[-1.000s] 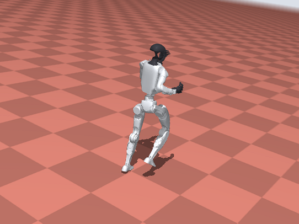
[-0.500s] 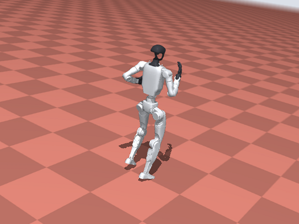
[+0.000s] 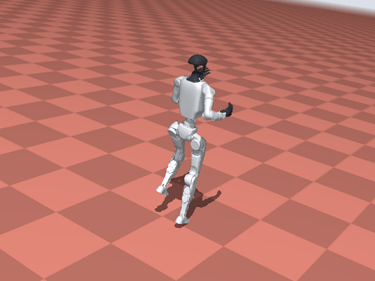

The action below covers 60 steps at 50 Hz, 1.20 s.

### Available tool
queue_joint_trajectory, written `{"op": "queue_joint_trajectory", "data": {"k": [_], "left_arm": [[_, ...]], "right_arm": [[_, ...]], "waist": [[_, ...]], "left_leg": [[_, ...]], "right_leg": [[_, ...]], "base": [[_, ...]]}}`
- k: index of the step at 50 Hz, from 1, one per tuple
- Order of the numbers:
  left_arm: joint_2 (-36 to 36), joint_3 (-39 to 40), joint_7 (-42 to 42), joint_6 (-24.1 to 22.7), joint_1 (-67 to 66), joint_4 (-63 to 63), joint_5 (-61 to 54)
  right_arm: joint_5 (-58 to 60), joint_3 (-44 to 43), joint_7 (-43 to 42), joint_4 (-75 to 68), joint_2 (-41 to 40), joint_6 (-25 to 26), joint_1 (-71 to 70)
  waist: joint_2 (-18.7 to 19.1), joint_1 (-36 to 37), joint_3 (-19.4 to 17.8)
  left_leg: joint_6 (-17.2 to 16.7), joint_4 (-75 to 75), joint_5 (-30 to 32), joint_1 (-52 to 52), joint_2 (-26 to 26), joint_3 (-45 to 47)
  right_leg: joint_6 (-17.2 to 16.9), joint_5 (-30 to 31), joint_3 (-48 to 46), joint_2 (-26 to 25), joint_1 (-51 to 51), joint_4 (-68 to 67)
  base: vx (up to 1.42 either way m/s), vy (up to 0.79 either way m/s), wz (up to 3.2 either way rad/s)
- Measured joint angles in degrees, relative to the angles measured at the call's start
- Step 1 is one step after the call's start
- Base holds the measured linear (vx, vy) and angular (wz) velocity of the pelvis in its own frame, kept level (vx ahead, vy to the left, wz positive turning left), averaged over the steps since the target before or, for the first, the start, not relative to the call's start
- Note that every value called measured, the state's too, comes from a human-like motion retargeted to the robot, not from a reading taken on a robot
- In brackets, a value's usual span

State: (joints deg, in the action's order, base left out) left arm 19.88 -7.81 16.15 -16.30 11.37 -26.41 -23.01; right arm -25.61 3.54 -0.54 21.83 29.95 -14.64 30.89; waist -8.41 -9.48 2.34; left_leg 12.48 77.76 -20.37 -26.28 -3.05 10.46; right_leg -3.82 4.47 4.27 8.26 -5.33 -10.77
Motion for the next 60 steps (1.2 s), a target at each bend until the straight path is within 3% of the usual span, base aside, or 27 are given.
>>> {"op": "queue_joint_trajectory", "data": {"k": [4,6,8,10,12,15,17,19,21,22,23,25,28,30,32,35,38,40,42,43,44,47,50,52,55,58,60], "left_arm": [[3.3,0.4,-2.0,-0.3,-8.4,-2.1,-9.6],[6.1,5.1,-5.4,0.8,-18.8,-3.4,-15.3],[8.3,9.1,-7.5,1.5,-30.5,-4.6,-19.5],[12.1,9.5,-7.3,1.0,-38.5,-5.7,-19.9],[18.3,8.6,-7.5,0.8,-42.3,-6.4,-17.7],[21.3,10.5,-12.2,2.0,-48.2,-5.8,-15.4],[17.7,12.7,-14.9,3.7,-51.0,-4.8,-14.5],[13.2,12.7,-15.1,5.3,-49.8,-3.8,-12.9],[9.4,10.0,-12.9,5.4,-43.7,-1.4,-9.1],[7.5,8.3,-11.0,5.0,-39.2,0.1,-7.4],[5.6,6.6,-8.6,4.4,-34.2,1.3,-6.6],[1.0,3.0,-2.3,2.3,-21.0,3.6,-7.3],[-5.8,-0.5,5.9,0.1,7.4,5.5,-2.7],[-8.1,-0.1,7.7,0.2,24.9,5.5,1.5],[-7.0,1.3,8.5,0.0,32.8,3.9,5.2],[-3.8,2.2,8.9,-0.3,31.9,1.3,7.9],[-4.1,1.3,2.9,1.4,22.9,-0.2,5.2],[-3.9,1.3,-2.1,3.3,16.3,-1.6,2.9],[-2.8,0.3,-4.3,3.9,10.6,-2.3,0.5],[-2.1,-0.5,-4.5,3.8,7.9,-2.4,-1.5],[-1.2,-1.1,-4.6,3.6,4.8,-2.4,-3.4],[1.8,-0.8,-4.4,2.8,-6.9,-2.4,-7.7],[4.0,6.7,-6.2,2.2,-25.3,-2.0,-14.1],[5.5,11.2,-8.6,2.7,-37.0,-2.1,-19.3],[12.8,10.1,-8.2,2.4,-46.7,-3.8,-20.0],[17.0,8.4,-10.2,2.1,-51.0,-4.7,-15.6],[14.7,9.8,-11.6,2.4,-53.8,-4.7,-13.0]], "right_arm": [[4.6,2.3,-8.6,0.1,0.8,-2.2,-22.5],[8.5,1.5,-11.4,0.4,2.0,-3.2,-37.5],[11.3,-0.4,-11.9,2.4,1.9,-3.1,-49.2],[13.5,-2.0,-14.0,6.7,-0.2,-2.8,-52.7],[12.6,-3.4,-16.1,11.9,-3.9,-3.1,-47.7],[4.9,-3.3,-11.6,15.2,-8.7,-3.1,-38.4],[2.3,-1.8,-6.7,15.3,-8.8,-2.0,-33.6],[2.2,-0.5,-3.9,15.4,-7.8,-1.9,-28.3],[1.6,0.7,-2.9,14.1,-6.7,-2.3,-24.2],[1.4,1.4,-2.8,12.9,-6.4,-2.4,-22.7],[1.5,2.0,-2.9,11.3,-6.2,-2.5,-21.2],[4.3,2.0,-4.2,7.3,-5.6,-2.5,-17.9],[4.4,-1.9,-5.4,2.1,-6.8,-3.5,-8.7],[0.3,-5.2,-3.8,2.0,-7.5,-4.3,-1.4],[-2.6,-6.7,-0.8,4.1,-3.7,-4.2,3.9],[-4.9,-8.6,3.7,7.7,4.8,-2.8,8.2],[-4.3,-9.2,5.5,7.4,4.7,-0.6,12.2],[-2.6,-9.1,6.1,5.6,1.0,1.2,12.2],[-1.1,-7.5,4.9,2.7,-1.8,2.6,6.9],[-0.5,-6.5,3.5,1.2,-2.7,3.1,3.1],[0.1,-5.5,1.7,0.1,-3.4,3.2,-0.7],[0.3,-2.9,-5.0,-0.8,-5.1,1.6,-15.1],[-0.4,-0.9,-9.4,1.5,-6.0,-0.8,-37.7],[0.6,-0.9,-9.6,3.2,-7.7,-0.6,-50.7],[0.0,-1.7,-11.7,9.3,-9.9,-1.5,-52.4],[-3.3,-1.6,-9.6,14.1,-11.5,-1.8,-41.3],[-3.9,-0.8,-5.3,14.6,-11.0,-0.4,-35.3]], "waist": [[-0.3,9.3,-6.7],[1.0,11.5,-8.7],[1.1,11.2,-8.2],[0.8,10.3,-5.7],[-1.6,12.8,-2.9],[-5.3,17.1,-0.9],[-2.6,17.9,-1.7],[4.5,17.9,-3.8],[11.6,15.5,-4.2],[13.7,13.7,-4.2],[14.9,11.3,-5.0],[16.2,5.4,-8.5],[15.0,1.9,-11.7],[15.8,2.4,-10.8],[14.9,2.2,-6.9],[16.8,-2.8,-1.4],[18.0,-7.0,-0.9],[14.4,-7.8,-2.8],[8.4,-5.3,-3.1],[6.2,-3.5,-3.4],[4.6,-1.4,-4.1],[3.2,5.0,-7.5],[4.9,7.9,-13.1],[4.0,8.1,-12.6],[2.5,10.5,-5.9],[-0.5,13.6,-1.5],[0.5,13.3,-0.7]], "left_leg": [[-0.6,45.0,-8.9,-26.0,6.9,2.6],[-2.9,56.5,-11.4,-35.2,10.4,0.6],[-2.6,59.3,-12.6,-40.8,10.7,-0.1],[-0.4,54.9,-10.9,-42.4,7.1,-0.4],[0.9,43.3,-9.0,-36.6,3.2,0.2],[-0.9,15.1,-3.6,-17.6,-0.4,2.0],[-4.2,-10.1,3.8,-0.6,-0.9,-0.4],[-9.2,-37.6,12.0,17.4,3.0,-4.9],[-14.3,-57.8,18.6,27.7,9.7,-6.9],[-15.7,-63.3,18.0,30.0,12.1,-6.6],[-15.9,-65.8,12.8,31.8,13.4,-5.8],[-12.8,-68.0,-0.9,34.3,14.1,-7.2],[1.0,-52.1,-14.6,23.1,10.4,-13.7],[2.5,-39.8,-17.4,13.1,11.4,-15.2],[0.1,-45.9,-12.4,14.2,11.0,-11.9],[-5.7,-62.4,3.8,21.2,11.9,-10.0],[-9.5,-68.2,19.0,26.5,11.9,-12.9],[-5.8,-59.1,17.1,26.9,7.8,-11.3],[-0.2,-30.7,7.0,15.4,1.6,-6.8],[0.8,-14.9,2.6,8.2,-0.2,-4.5],[0.8,-0.2,-1.3,1.6,-0.7,-2.4],[-1.7,38.2,-10.4,-16.6,2.3,1.5],[-6.9,60.4,-14.2,-30.3,5.5,0.2],[-5.6,62.9,-14.7,-36.0,5.3,0.3],[0.2,53.0,-12.7,-37.2,1.6,0.4],[0.1,26.6,-8.4,-22.3,-3.2,1.4],[-1.1,3.9,-3.3,-7.0,-1.1,2.0]], "right_leg": [[4.8,-27.0,0.8,1.3,-1.6,1.4],[9.8,-35.3,3.5,-1.2,4.9,-8.8],[10.1,-37.9,4.4,-1.9,12.6,-19.4],[6.7,-33.1,1.8,-0.5,12.2,-14.1],[3.0,-22.2,0.0,1.4,7.4,-2.3],[-3.1,-4.2,2.5,4.2,2.6,6.9],[-1.9,-1.2,0.6,3.0,0.0,5.9],[3.5,-8.4,-4.3,-2.6,1.4,-8.6],[8.1,-20.4,-8.7,-8.7,13.2,-38.8],[9.2,-25.9,-10.4,-10.3,20.7,-54.9],[9.3,-30.5,-11.8,-10.4,27.1,-69.4],[4.9,-35.5,-15.0,-7.4,37.4,-94.2],[4.2,-43.1,-12.6,-6.4,52.6,-116.4],[4.6,-43.3,-13.3,-8.6,61.2,-119.9],[6.4,-41.6,-10.7,-9.6,64.0,-115.7],[9.7,-35.2,-11.3,-8.9,56.3,-96.7],[5.9,-20.3,-12.7,-8.7,35.6,-63.0],[1.6,-8.4,-11.2,-5.8,18.4,-35.6],[-1.2,0.6,-6.9,-0.1,8.1,-12.7],[-1.6,1.4,-4.9,2.2,5.4,-6.0],[-1.4,-2.5,-3.8,3.9,3.4,-2.5],[1.8,-23.4,-2.7,5.7,1.0,-0.7],[10.0,-36.0,1.8,2.8,7.9,-12.4],[10.6,-37.4,3.9,2.2,15.1,-21.2],[6.6,-27.6,0.9,3.7,13.1,-9.8],[0.4,-8.2,-0.2,6.3,5.8,4.6],[-0.1,-1.5,-2.5,5.6,2.0,7.5]], "base": [[-0.20,-0.05,-0.63],[-0.20,-0.08,-0.93],[-0.05,-0.02,-0.17],[0.15,0.03,1.03],[0.27,0.04,0.72],[0.28,0.07,-0.58],[0.24,0.08,-1.32],[0.14,0.09,-1.05],[-0.03,0.09,-0.04],[-0.14,0.07,0.64],[-0.15,0.08,1.04],[-0.20,0.09,1.51],[-0.28,0.04,1.09],[-0.07,-0.06,-0.06],[0.16,-0.02,-0.98],[0.28,-0.08,-0.20],[0.27,-0.09,1.13],[0.18,-0.09,1.16],[0.04,-0.12,0.21],[-0.03,-0.12,-0.38],[-0.06,-0.11,-0.66],[-0.12,-0.10,-0.87],[-0.20,-0.07,-1.12],[-0.06,-0.01,-0.38],[0.19,0.08,0.57],[0.26,0.16,0.04],[0.20,0.14,-0.80]]}}
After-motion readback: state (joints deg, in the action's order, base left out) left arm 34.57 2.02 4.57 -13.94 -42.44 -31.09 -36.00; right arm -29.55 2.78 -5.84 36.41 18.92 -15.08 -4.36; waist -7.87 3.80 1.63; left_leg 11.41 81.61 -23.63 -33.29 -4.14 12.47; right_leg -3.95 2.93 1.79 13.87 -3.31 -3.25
